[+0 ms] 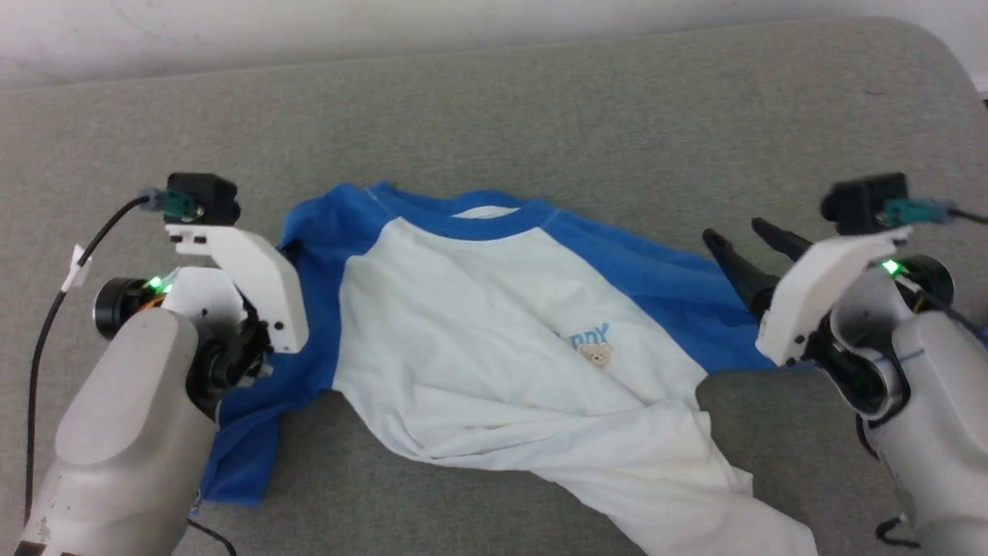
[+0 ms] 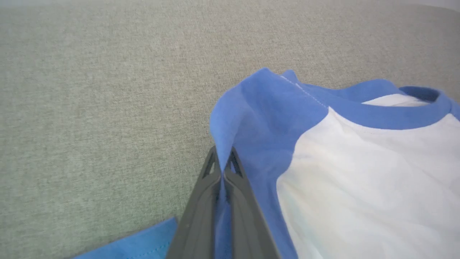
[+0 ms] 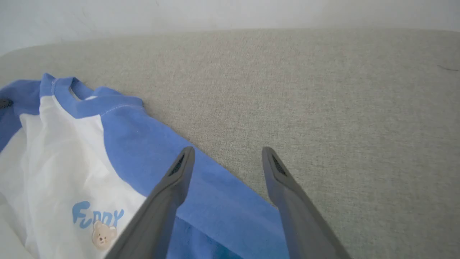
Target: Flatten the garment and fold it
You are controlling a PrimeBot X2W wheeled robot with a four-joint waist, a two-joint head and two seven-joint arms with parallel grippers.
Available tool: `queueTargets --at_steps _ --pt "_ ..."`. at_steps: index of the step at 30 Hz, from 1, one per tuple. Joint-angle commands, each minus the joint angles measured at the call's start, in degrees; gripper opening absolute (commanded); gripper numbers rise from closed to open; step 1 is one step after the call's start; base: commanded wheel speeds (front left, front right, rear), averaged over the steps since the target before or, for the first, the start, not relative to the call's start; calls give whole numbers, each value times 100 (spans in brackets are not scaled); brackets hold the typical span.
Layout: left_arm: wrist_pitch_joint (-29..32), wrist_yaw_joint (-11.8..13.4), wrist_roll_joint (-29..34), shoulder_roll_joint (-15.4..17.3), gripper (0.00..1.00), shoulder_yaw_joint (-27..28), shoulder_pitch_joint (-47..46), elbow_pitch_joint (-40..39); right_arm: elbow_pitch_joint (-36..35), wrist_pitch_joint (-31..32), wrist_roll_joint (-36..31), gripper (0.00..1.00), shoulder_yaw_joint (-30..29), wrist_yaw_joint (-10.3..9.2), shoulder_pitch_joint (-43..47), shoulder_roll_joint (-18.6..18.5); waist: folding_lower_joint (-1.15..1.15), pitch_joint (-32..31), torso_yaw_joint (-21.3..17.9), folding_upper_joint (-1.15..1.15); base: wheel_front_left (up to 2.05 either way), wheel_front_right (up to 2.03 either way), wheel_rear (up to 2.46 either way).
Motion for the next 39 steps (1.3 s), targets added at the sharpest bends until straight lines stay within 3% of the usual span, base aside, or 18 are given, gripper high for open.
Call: queueTargets --at_steps 1,7,13,14,16,21,27,32,39 --pt "-46 26 35 -39 0 0 -15 -89 132 152 107 100 205 -3 -209 -80 -2 173 222 0 0 0 0" --pt "-30 30 12 -206 0 -89 -133 -496 1054 1159 666 100 1341 -3 -1097 -488 -2 407 539 0 0 0 0" --pt "-34 49 16 -210 0 -129 -126 -642 1977 2151 1056 100 1984 -3 -1417 -561 -2 520 658 0 0 0 0" --pt "-35 50 7 -206 0 -128 -113 -648 2140 2406 1124 47 2055 -3 -1418 -554 -2 519 660 0 0 0 0" --pt "-24 53 -11 -189 0 -128 -79 -651 2289 2723 1264 0 2146 -3 -1439 -504 -2 508 651 0 0 0 0" --pt "-117 43 -38 -111 0 -69 -41 -681 2096 2520 1440 0 2230 -3 -1601 -512 -2 410 560 0 0 0 0" --pt "-508 151 104 54 0 113 -175 -804 1635 1173 1290 0 2013 -3 -1946 -826 -2 98 434 0 0 0 0" --pt "-656 182 97 213 0 322 -427 -1005 1425 294 1072 0 1549 -3 -2227 -1021 -2 -218 315 0 0 0 0" --pt "-618 154 375 393 0 347 -1449 -1160 1340 -199 686 0 738 -3 -2902 -1111 -2 -227 201 0 0 0 0"
